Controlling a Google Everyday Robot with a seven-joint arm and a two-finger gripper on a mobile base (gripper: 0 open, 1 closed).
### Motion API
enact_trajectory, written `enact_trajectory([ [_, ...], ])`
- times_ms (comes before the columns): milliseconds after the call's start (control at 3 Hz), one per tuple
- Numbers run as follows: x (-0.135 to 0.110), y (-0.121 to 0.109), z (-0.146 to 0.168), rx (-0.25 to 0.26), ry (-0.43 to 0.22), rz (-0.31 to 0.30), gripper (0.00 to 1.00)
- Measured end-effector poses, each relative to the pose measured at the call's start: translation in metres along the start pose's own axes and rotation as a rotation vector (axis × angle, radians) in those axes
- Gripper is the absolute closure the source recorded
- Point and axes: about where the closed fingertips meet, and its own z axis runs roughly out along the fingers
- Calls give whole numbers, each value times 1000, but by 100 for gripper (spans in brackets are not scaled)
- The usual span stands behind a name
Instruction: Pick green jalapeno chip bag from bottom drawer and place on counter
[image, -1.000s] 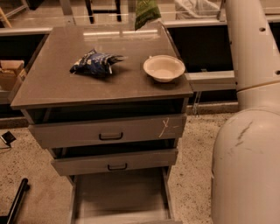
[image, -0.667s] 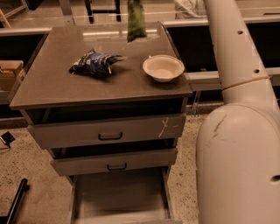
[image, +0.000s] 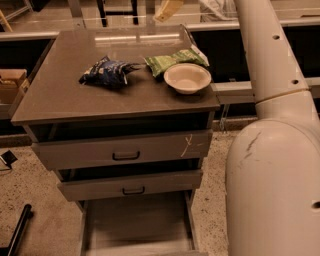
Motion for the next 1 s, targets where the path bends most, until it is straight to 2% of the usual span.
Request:
enact_trajectory([
  [333,0,0,0,0,0,0,0],
  [667,2,8,6,-49,62,1,0],
  [1000,14,13,17,-67,167,42,0],
])
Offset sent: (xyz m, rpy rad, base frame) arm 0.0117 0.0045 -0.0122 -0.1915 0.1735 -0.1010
